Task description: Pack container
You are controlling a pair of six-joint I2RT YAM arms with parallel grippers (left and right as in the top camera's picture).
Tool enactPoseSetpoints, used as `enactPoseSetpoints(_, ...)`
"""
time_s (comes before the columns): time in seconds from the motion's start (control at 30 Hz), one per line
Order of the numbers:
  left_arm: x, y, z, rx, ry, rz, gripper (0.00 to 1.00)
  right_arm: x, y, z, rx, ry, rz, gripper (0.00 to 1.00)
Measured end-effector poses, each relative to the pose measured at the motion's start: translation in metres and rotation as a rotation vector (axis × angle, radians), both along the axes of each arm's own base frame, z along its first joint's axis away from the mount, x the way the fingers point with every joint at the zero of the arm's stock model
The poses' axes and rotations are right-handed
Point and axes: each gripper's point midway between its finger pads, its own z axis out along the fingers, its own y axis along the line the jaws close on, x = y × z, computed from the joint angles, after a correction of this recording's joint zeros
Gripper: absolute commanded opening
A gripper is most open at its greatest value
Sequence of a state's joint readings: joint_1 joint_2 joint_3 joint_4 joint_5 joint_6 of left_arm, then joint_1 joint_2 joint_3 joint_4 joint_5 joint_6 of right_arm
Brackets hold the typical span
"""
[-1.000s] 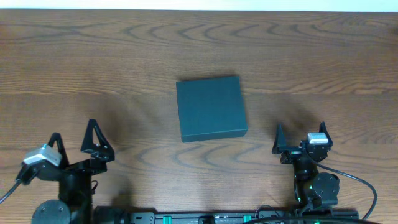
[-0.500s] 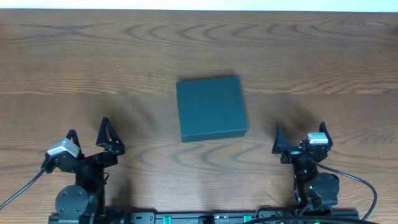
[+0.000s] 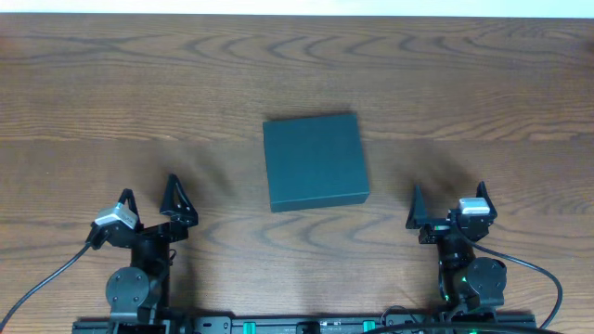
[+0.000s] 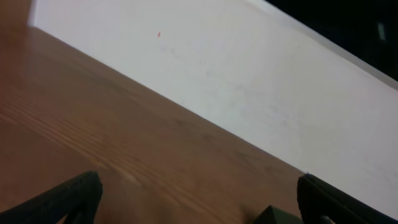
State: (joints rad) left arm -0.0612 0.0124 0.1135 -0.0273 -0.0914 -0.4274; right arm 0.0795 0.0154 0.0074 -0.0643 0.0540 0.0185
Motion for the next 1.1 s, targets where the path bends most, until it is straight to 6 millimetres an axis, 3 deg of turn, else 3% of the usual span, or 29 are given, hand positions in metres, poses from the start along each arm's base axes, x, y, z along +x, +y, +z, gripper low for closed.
enactPoseSetpoints(0.27,0.001,-0.001,-0.005,-0.016,0.004,-0.003,0.99,0.000,0.000,0.000,0.000,0.000,0.000,0.99)
enactPoseSetpoints(0.7,0.007,-0.001,-0.032,-0.016,0.026,-0.006,0.98,0.000,0.000,0.000,0.000,0.000,0.000,0.99)
enactPoseSetpoints(1.1,0.008,-0.002,-0.029,-0.010,0.014,-0.007,0.99,0.000,0.000,0.000,0.000,0.000,0.000,0.99)
